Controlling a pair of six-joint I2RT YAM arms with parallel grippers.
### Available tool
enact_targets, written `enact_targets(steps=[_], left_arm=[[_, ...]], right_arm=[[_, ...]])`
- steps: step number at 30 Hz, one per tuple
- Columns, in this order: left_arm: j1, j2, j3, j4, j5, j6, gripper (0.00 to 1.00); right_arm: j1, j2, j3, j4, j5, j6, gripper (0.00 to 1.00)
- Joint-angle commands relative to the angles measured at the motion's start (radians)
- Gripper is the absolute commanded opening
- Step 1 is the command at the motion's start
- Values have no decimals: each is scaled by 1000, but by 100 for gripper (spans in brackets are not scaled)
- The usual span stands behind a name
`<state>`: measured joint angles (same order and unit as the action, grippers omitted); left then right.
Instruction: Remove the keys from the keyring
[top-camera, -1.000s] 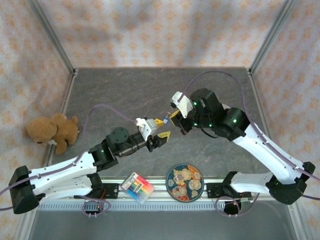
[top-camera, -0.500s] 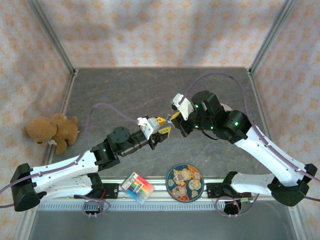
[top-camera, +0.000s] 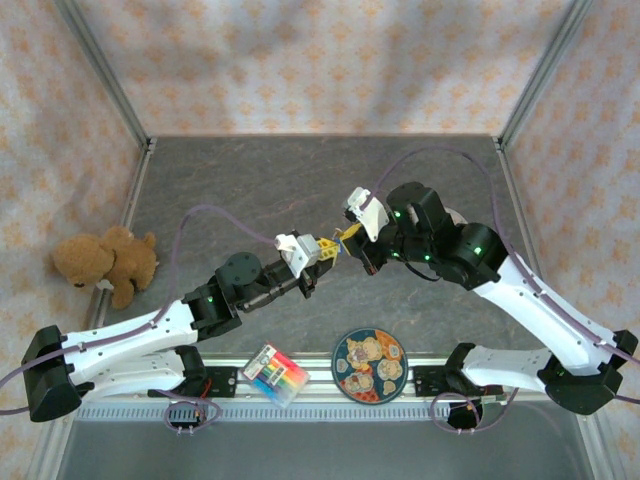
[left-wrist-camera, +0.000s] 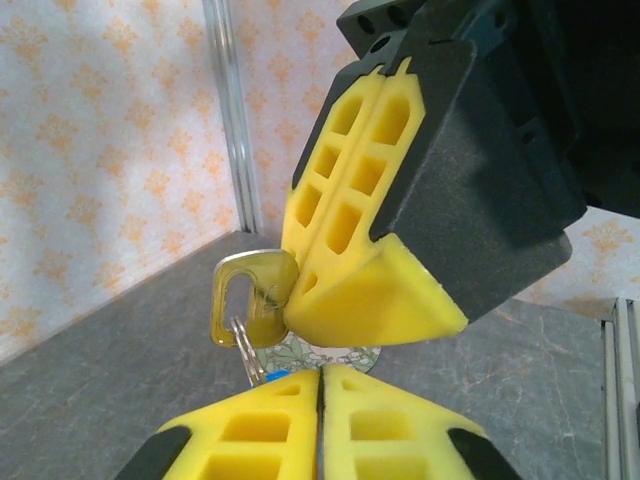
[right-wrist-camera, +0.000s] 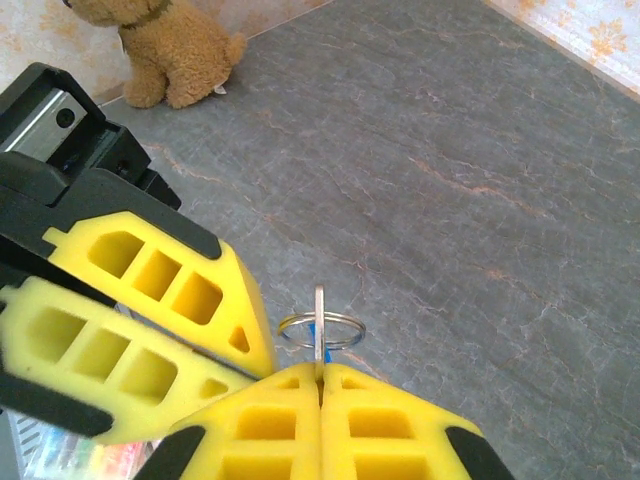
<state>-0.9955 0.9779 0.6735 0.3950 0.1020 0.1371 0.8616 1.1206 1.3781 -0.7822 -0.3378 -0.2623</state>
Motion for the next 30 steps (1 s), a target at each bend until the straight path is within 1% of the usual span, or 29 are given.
enact_targets(steps=[1, 13, 14, 15, 18, 24, 30], left_arm=[[-8, -1, 31, 42, -29, 16, 1], [-7, -57, -28, 52, -72, 12, 0], [-8, -63, -30, 48, -81, 7, 4], [-8, -68, -33, 45, -82, 6, 13], [-9, -79, -41, 45, -80, 9, 24], [-8, -63, -27, 51, -48, 15, 30], [-9, -29, -4, 52, -19, 18, 32]], right_arm=[[7, -27, -7, 29, -6, 12, 0], [8, -45, -22, 49, 17, 18, 0], [8, -47, -23, 49, 18, 18, 0], [8, -48, -22, 49, 18, 18, 0], [8, -50, -23, 50, 7, 21, 0], [7, -48, -29, 53, -10, 24, 0], [9, -54, -42, 60, -13, 28, 0]])
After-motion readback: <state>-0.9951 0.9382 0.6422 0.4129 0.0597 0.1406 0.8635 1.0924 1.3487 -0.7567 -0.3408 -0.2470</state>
